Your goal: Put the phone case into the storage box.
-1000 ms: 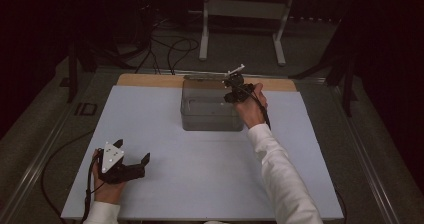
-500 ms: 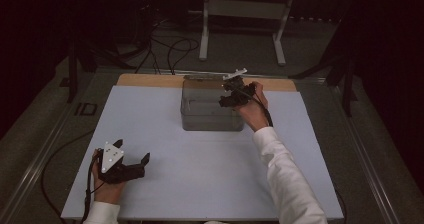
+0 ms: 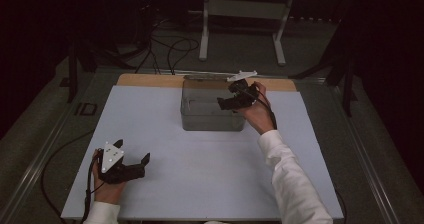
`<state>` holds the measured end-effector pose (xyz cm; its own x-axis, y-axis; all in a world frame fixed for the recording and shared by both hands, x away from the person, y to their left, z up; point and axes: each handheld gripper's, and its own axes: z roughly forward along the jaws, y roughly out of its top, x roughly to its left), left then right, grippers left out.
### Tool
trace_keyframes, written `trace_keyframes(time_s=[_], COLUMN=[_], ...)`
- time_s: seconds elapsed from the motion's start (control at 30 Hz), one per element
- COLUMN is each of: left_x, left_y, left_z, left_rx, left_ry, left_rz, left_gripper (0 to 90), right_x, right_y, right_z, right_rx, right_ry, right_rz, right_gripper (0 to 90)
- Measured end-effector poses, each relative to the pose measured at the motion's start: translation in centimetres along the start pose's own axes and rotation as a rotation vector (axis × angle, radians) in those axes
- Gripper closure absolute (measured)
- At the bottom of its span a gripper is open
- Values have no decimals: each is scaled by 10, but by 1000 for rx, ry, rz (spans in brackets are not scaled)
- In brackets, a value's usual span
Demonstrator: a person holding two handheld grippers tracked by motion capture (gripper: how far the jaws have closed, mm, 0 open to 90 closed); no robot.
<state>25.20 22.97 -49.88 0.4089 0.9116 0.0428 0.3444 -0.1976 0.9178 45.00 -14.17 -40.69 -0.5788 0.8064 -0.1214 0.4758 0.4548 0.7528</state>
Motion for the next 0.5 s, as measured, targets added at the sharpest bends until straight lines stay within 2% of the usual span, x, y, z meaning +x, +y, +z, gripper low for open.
trace_keyframes(time_s=[0.13,0.5], left_x=[0,2], left_y=[0,0], left_z=[0,0], left_rx=[0,-4], left_ry=[2,10], left_rz=[0,-8], left_gripper=[3,2], right_x=[-3,0], right_y=[-6,-25], right_z=[-6,-25], right_rx=[-49,-148], right_ry=[19,46], right_rz=[-3,8], right_gripper=[112,96])
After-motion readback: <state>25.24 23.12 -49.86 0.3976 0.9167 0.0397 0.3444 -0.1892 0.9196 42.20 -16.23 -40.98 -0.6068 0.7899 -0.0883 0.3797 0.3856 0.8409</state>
